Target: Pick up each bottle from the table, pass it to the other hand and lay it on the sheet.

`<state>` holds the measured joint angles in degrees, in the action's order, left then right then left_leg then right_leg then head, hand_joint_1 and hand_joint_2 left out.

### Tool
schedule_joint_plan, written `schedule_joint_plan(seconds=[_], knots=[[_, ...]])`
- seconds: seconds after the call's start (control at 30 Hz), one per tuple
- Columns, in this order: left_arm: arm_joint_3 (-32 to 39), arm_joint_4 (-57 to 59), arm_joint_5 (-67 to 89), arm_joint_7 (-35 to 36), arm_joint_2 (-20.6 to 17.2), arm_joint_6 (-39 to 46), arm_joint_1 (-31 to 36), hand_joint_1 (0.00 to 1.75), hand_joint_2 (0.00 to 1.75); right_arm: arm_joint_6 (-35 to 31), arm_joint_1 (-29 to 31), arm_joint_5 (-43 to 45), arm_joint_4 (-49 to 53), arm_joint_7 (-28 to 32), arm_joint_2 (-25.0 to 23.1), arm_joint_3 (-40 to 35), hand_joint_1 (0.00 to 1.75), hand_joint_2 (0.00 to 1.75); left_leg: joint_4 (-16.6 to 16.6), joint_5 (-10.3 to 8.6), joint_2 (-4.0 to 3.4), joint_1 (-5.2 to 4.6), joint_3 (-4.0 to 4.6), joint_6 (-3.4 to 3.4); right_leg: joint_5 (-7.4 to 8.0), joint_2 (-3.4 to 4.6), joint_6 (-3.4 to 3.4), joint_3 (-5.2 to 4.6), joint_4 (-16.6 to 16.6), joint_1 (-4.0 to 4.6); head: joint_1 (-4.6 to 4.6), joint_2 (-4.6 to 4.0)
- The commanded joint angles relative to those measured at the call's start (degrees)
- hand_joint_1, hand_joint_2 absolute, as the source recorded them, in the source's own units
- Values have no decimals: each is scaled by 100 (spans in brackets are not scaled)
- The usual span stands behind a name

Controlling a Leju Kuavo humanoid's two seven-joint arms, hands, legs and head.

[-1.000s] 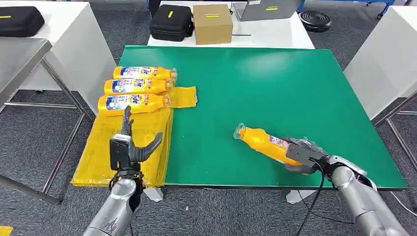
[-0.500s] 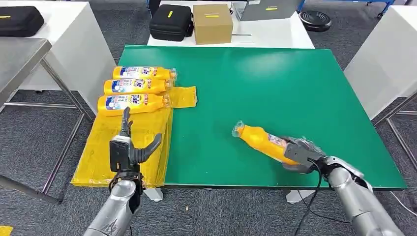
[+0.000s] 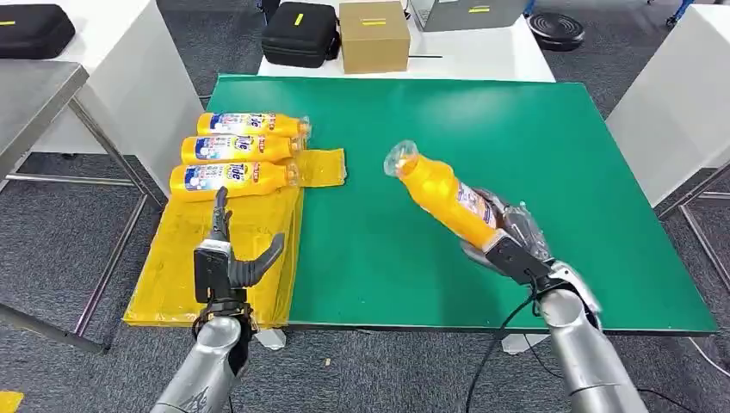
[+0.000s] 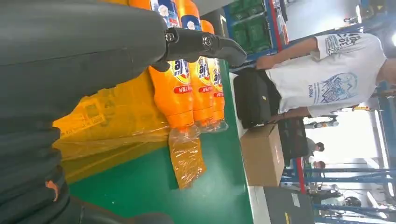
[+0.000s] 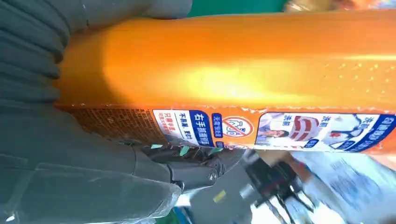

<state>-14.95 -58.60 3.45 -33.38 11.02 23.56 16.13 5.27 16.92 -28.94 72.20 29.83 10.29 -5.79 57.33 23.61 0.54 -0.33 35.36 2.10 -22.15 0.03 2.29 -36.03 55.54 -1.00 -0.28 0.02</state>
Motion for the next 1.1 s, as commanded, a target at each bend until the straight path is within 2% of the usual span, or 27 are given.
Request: schedule_joint_plan(seconds=[0.03, 0.2, 0.3, 0.43, 0.5, 0.57, 0.67, 0.73, 0.87, 0.97, 1.1], knots=[[53, 14, -10, 61, -8, -6, 58, 0, 175, -121, 24, 19, 398, 54, -363, 288, 175, 175, 3, 19, -13, 8, -30, -14, -15, 8, -13, 28, 1, 9, 0, 0], [45, 8, -32, 58, -11, -34, 63, 0, 175, -166, -8, 86, 439, 120, -395, 301, 175, 175, 1, 14, -13, 3, -23, -12, -11, 8, -11, 20, 1, 4, 0, 0], [74, -11, -186, 125, -6, -174, 52, 0, 175, -519, -94, -254, 514, 95, -445, 195, 175, 175, 0, 13, -10, 3, -21, -12, -10, 6, -10, 19, 0, 4, 0, 0], [47, 106, -839, 392, -55, -1012, 130, 0, 175, -868, -278, -555, 257, 55, -716, -120, 175, 175, -4, 17, -16, 9, -33, -15, -11, 11, -13, 30, -6, 11, 0, 0], [-7, 134, -1305, 622, -89, -1721, 182, 0, 175, -1141, -243, -784, -92, -2, -886, -325, 175, 175, -5, 18, -19, 12, -37, -16, -11, 14, -15, 33, -8, 13, 0, 0], [-21, 95, -1313, 629, -96, -1736, 178, 0, 175, -1229, -209, -827, -204, 10, -942, -369, 175, 175, -6, 8, -21, 8, -15, -10, -1, 17, -9, 11, -7, 8, 0, 0], [-25, 74, -1319, 638, -96, -1740, 172, 0, 175, -1228, -170, -827, -233, 10, -925, -370, 175, 175, -2, 17, -26, 10, -28, -15, -9, 18, -13, 20, -3, 11, 0, 0], [-135, 2, -1762, 974, -188, -2442, 178, 0, 175, -1082, -124, -663, -382, 57, -1053, -386, 175, 175, 2, 19, -22, 11, -28, -16, -13, 13, -13, 22, -1, 12, 0, 0], [-496, -293, -2462, 1600, -464, -3943, 164, 0, 175, -1402, 189, -781, -1217, 189, -1425, -661, 175, 175, -4, 11, -29, 7, -14, -11, -1, 26, -10, 7, -5, 7, 0, 0], [-683, -343, -2754, 1897, -552, -4582, 195, 0, 175, -1493, 427, -699, -1800, 312, -1546, -827, 175, 175, 0, 23, -50, 13, -31, -20, -8, 42, -17, 21, -2, 13, 0, 0], [-825, -389, -2988, 2024, -610, -5070, 270, 0, 175, -1669, 441, -692, -1976, 404, -1552, -911, 175, 175, -3, 8, -16, 9, -10, -13, -4, 11, -11, 5, -4, 9, 0, 0]])
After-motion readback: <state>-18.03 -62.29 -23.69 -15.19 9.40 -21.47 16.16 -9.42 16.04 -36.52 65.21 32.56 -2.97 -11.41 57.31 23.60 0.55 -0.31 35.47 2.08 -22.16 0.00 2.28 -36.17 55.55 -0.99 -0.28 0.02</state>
